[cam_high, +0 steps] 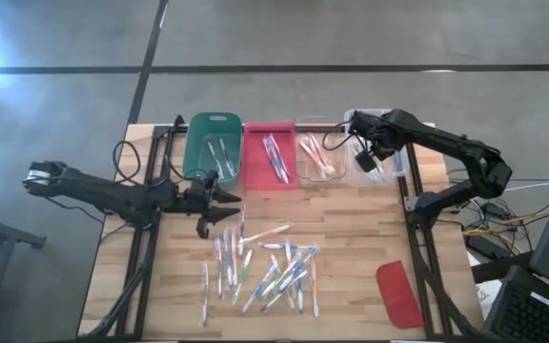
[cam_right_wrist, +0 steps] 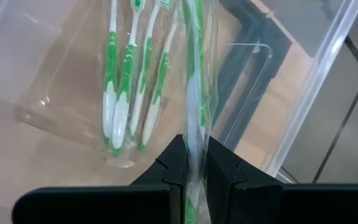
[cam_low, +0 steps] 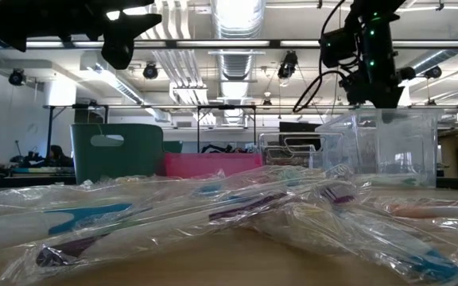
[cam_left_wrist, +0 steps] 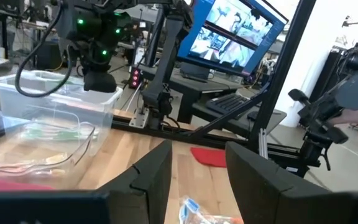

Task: Pick & Place Toothbrushes
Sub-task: Put the green toothbrush into the white bin

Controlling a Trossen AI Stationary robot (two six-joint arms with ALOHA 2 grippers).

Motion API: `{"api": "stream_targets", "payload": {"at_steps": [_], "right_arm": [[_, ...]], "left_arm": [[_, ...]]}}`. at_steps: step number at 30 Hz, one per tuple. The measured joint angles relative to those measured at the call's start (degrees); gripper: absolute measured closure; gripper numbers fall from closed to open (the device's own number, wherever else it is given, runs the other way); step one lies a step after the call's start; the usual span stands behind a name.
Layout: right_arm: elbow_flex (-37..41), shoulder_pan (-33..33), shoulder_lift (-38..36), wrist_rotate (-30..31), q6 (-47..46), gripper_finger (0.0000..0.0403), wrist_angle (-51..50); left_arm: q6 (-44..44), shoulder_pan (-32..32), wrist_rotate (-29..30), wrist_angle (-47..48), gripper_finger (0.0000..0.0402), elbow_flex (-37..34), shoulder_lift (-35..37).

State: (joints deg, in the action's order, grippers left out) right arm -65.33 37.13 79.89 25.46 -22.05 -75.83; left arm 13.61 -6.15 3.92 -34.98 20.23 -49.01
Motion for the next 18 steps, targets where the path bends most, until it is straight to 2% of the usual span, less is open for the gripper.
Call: {"api": "stream_targets", "payload": {"at_steps": [18], "right_arm": [[4.27,2.53,1.72,-3.03,1.49,0.0379,5.27]], "left_arm": [[0.36,0.00,-0.11,0.09,0.0247,0.00,0.00]]}}
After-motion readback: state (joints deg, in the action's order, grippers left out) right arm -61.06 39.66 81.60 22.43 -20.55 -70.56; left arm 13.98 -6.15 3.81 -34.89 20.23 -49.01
